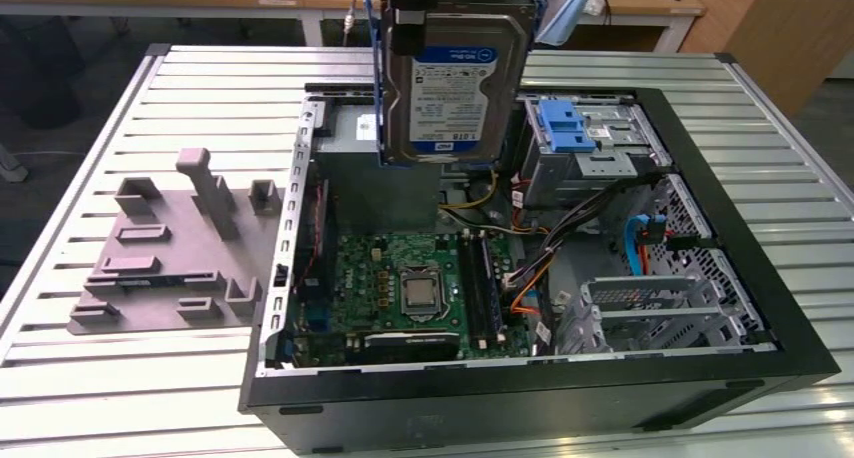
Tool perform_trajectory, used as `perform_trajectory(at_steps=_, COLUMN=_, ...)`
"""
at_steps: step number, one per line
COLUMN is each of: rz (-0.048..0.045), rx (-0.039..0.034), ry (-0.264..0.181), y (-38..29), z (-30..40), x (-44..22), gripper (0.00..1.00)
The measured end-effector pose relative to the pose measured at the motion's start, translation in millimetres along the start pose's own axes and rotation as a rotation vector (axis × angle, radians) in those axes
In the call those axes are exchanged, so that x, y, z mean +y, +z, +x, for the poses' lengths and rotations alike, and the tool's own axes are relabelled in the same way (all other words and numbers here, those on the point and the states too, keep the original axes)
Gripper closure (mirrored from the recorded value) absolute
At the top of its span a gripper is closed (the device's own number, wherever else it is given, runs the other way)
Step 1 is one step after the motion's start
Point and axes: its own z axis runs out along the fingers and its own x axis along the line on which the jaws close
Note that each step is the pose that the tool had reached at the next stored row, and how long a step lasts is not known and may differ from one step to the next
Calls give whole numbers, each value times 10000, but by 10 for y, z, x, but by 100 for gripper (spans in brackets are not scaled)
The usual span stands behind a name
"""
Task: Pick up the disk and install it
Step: 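Pick up the disk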
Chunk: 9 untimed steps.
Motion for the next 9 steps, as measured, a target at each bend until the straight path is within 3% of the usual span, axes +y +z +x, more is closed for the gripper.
perform_trajectory(at_steps=9, rz=1, rx=-1, ry=1, y=-3, z=33, x=-203, gripper=64)
